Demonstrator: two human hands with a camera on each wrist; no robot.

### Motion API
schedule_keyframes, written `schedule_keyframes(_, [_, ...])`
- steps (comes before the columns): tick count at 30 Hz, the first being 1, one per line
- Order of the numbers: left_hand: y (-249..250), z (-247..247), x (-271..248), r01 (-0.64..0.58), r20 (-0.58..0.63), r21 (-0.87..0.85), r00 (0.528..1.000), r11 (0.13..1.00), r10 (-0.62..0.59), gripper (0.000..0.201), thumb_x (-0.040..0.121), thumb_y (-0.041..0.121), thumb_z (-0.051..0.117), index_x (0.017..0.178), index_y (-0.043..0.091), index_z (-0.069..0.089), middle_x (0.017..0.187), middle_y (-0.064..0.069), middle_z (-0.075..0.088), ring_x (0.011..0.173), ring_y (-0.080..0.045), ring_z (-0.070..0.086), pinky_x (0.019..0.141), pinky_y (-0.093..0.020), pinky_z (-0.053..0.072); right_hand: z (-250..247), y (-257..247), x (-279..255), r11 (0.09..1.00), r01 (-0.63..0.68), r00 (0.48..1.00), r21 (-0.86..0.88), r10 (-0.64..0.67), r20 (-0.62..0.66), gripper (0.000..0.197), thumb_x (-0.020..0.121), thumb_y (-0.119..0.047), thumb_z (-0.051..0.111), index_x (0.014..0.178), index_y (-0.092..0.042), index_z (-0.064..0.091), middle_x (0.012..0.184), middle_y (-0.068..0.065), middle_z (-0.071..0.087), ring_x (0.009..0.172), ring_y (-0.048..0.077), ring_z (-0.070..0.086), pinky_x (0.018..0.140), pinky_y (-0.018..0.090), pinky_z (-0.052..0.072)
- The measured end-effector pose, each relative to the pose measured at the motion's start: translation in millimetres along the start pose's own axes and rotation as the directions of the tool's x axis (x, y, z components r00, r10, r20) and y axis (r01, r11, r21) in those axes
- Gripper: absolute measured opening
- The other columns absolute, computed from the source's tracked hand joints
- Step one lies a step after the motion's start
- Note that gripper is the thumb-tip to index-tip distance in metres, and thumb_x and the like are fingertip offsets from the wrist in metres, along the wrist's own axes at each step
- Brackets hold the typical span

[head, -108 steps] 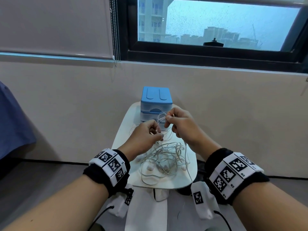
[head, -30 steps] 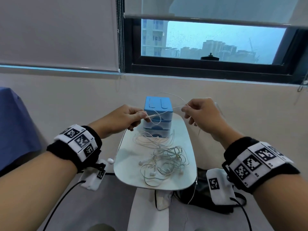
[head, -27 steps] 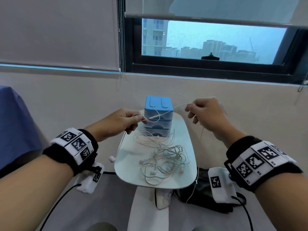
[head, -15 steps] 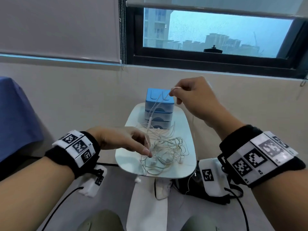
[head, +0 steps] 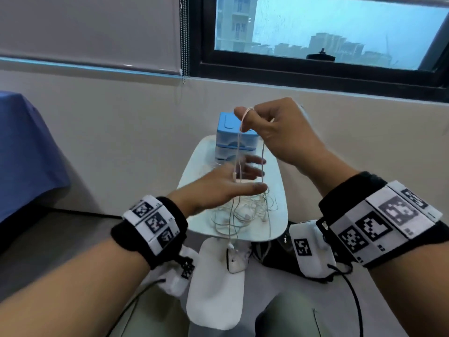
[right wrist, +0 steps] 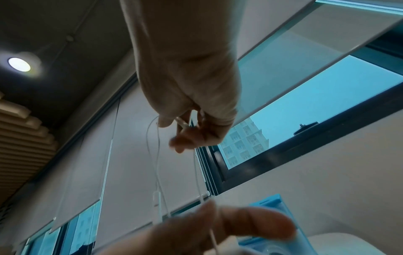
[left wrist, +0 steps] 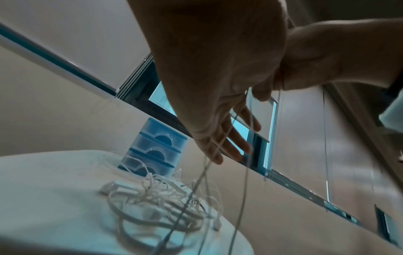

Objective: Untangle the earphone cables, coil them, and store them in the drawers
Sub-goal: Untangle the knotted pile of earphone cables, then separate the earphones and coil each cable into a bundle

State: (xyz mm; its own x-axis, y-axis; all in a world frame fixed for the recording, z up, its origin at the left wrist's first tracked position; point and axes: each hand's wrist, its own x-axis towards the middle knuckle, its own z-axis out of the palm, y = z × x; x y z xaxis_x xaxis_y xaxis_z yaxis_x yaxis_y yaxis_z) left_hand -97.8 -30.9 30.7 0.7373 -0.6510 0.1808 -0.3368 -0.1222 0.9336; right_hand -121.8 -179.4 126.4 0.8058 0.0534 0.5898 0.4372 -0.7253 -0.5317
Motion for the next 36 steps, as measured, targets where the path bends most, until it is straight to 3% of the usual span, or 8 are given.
schedule_keyframes(3, [-13, 25, 3, 0.07, 0.037, -0.05, 0.997, 0.996, -0.068, 0.031, 0.108, 0.033, 0.048, 0.128, 0.014, 0.063, 0.124, -0.01, 0.071, 0.12, -0.02, 0.066, 0.107, -0.035, 0.047, -2, 1, -4, 0.99, -0.1, 0.995, 0.102, 0.101, -0.005, 0.049, 0.1, -0.051, 0.057, 0.077, -0.013, 0.077, 0.067, 0.01, 0.067, 0.047, 0.012, 0.062, 0.051, 0.031, 0.052])
schedule_keyframes(7, [-21, 37, 2, 0.112, 0.092, -0.203, 0.991, 0.973, -0.095, 0.038, 0.111, 0.031, 0.039, 0.09, 0.008, 0.061, 0.075, -0.009, 0.06, 0.068, -0.026, 0.057, 0.078, -0.04, 0.049, -10, 12, -6, 0.999, -0.048, 0.991, 0.003, 0.048, -0.124, 0.041, 0.099, -0.05, 0.059, 0.086, -0.016, 0.077, 0.084, 0.008, 0.072, 0.078, 0.019, 0.068, 0.072, 0.043, 0.055])
schedule_keyframes(10, [-22, 28, 1, 0.134, 0.076, -0.158, 0.99, 0.978, -0.123, 0.036, 0.111, 0.028, 0.041, 0.08, 0.014, 0.053, 0.062, 0.001, 0.041, 0.054, -0.014, 0.038, 0.07, -0.032, 0.048, -17, 29, -4, 0.971, -0.012, 0.984, -0.24, -0.031, -0.173, 0.023, 0.099, -0.046, 0.061, 0.098, -0.027, 0.074, 0.112, -0.004, 0.061, 0.108, 0.015, 0.055, 0.085, 0.033, 0.036])
schedule_keyframes(18, [-6, -22, -13, 0.158, -0.022, -0.052, 0.987, 0.986, -0.16, 0.036, 0.108, 0.029, 0.048, 0.078, 0.012, 0.056, 0.059, 0.004, 0.029, 0.052, -0.011, 0.028, 0.064, -0.027, 0.047, -37, 100, -20, 0.753, -0.305, 0.944, -0.582, 0.159, -0.29, 0.019, 0.091, -0.03, 0.069, 0.108, -0.036, 0.067, 0.153, 0.004, 0.032, 0.15, 0.035, 0.013, 0.111, 0.059, 0.018])
schedule_keyframes(22, [22, -36, -15, 0.121, -0.108, -0.068, 0.986, 0.99, -0.128, 0.033, 0.108, 0.026, 0.046, 0.082, 0.01, 0.059, 0.057, 0.007, 0.028, 0.049, -0.01, 0.026, 0.059, -0.025, 0.042, -16, 134, -48, 0.703, -0.334, 0.922, -0.628, 0.381, -0.063, 0.026, 0.093, -0.035, 0.064, 0.119, -0.038, 0.062, 0.152, 0.003, 0.034, 0.146, 0.03, 0.015, 0.111, 0.054, 0.021])
schedule_keyframes(27, [64, -46, -5, 0.053, -0.215, 0.035, 0.976, 0.998, -0.044, 0.032, 0.108, 0.023, 0.05, 0.086, 0.007, 0.067, 0.055, 0.008, 0.028, 0.047, -0.009, 0.027, 0.052, -0.022, 0.04, 26, 145, -69, 0.728, -0.322, 0.761, -0.605, 0.579, 0.292, 0.015, 0.092, -0.05, 0.064, 0.103, -0.039, 0.061, 0.125, -0.007, 0.043, 0.134, 0.03, 0.037, 0.107, 0.047, 0.032])
schedule_keyframes(32, [97, -49, 6, 0.009, -0.229, 0.1, 0.973, 0.995, 0.015, 0.031, 0.107, 0.026, 0.053, 0.084, 0.011, 0.068, 0.059, 0.004, 0.028, 0.051, -0.012, 0.026, 0.049, -0.022, 0.035, 32, 125, -68, 0.86, -0.491, 0.7, -0.14, 0.485, 0.524, 0.013, 0.096, -0.028, 0.069, 0.105, -0.019, 0.068, 0.098, -0.001, 0.068, 0.075, 0.017, 0.064, 0.069, 0.033, 0.054])
schedule_keyframes(36, [112, -39, 17, -0.014, -0.253, 0.141, 0.966, 0.99, 0.05, 0.034, 0.107, 0.028, 0.052, 0.087, 0.009, 0.071, 0.057, 0.006, 0.032, 0.051, -0.01, 0.028, 0.049, -0.022, 0.032, 18, 97, -46, 0.917, -0.35, 0.83, -0.193, 0.399, 0.39, 0.038, 0.09, -0.002, 0.062, 0.123, -0.02, 0.059, 0.112, 0.008, 0.062, 0.086, 0.018, 0.057, 0.069, 0.029, 0.046])
